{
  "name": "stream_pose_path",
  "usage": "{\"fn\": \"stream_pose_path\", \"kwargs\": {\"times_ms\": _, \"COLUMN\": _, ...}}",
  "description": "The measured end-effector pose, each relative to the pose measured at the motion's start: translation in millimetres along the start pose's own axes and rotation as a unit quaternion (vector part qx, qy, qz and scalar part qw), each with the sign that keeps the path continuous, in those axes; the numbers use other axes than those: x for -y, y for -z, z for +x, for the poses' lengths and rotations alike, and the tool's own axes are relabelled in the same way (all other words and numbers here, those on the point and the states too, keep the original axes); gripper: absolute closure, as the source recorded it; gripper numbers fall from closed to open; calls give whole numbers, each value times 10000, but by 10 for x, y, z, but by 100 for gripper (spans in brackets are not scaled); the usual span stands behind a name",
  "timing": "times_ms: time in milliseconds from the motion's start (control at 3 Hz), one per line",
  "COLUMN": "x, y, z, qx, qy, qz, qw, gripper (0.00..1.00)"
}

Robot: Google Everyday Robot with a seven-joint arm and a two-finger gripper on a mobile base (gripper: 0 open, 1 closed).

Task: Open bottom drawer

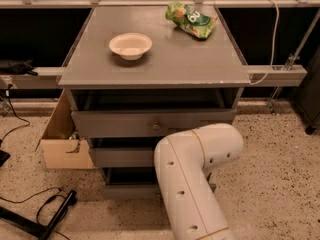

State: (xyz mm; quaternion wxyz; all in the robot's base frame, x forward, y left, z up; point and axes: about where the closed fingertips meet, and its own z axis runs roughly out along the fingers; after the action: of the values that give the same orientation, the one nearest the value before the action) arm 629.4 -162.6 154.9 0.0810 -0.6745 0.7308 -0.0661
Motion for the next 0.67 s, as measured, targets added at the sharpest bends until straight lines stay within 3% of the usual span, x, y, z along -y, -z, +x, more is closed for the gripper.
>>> {"fn": "stream_pose_path", "kwargs": {"times_ms": 667, "x": -116, "y": 72, "z": 50, "qx": -2, "qy": 17, "qz": -117, "qw": 9999, "gripper": 100}}
